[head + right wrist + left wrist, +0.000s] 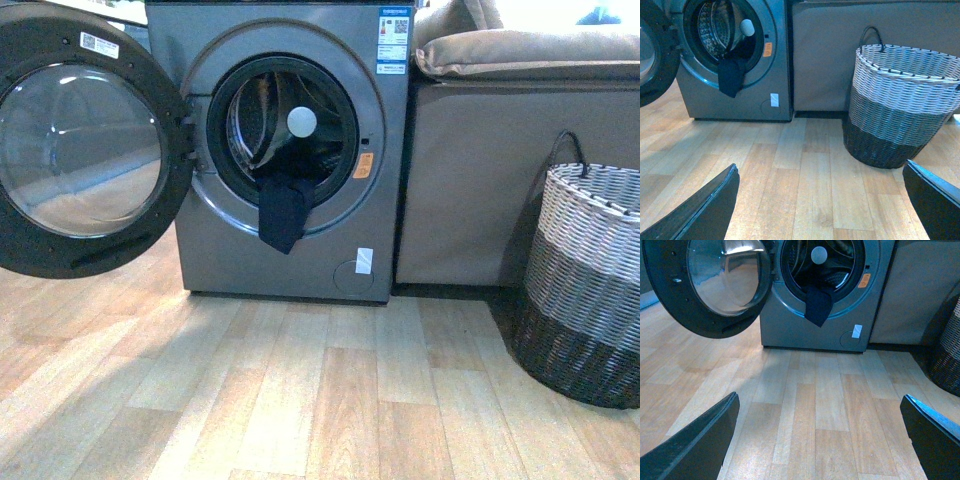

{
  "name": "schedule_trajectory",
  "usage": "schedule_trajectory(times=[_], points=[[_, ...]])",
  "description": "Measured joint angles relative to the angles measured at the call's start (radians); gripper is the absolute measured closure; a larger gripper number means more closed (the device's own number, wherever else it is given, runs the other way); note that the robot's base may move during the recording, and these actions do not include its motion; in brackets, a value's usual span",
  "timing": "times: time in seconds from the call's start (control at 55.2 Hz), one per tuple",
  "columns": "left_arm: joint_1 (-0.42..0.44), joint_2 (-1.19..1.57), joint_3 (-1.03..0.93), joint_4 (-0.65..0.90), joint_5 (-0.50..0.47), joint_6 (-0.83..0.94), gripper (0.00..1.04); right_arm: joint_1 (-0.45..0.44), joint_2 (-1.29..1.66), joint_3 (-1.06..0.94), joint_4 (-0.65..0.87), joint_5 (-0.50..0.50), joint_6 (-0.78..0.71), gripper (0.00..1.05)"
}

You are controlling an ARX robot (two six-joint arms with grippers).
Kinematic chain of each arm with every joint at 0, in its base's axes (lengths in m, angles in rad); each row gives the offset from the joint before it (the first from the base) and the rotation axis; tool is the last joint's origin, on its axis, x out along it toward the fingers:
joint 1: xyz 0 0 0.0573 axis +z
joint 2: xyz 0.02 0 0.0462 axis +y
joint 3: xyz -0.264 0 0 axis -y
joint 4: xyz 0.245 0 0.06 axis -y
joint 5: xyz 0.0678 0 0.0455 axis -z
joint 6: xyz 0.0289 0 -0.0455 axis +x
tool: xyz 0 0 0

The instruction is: Collect clothes from washing machine

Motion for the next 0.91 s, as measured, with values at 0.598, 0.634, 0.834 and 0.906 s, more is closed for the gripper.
schedule_trajectory(times=[0.598,0.634,0.834,0.906], points=[[0.0,-0.001,0.0,0.0,0.0,0.0,0.07,0.0,0.0,0.0,0.0,0.0,0.0,0.07],[0.0,0.0,0.0,0.0,0.0,0.0,0.07,0.0,0.0,0.0,0.0,0.0,0.0,0.07],[0.0,0.0,0.0,0.0,0.0,0.0,0.07,0.0,0.0,0.0,0.0,-0.001,0.0,0.07],[0.0,0.0,0.0,0.0,0.001,0.0,0.07,0.0,0.0,0.0,0.0,0.0,0.0,0.07]])
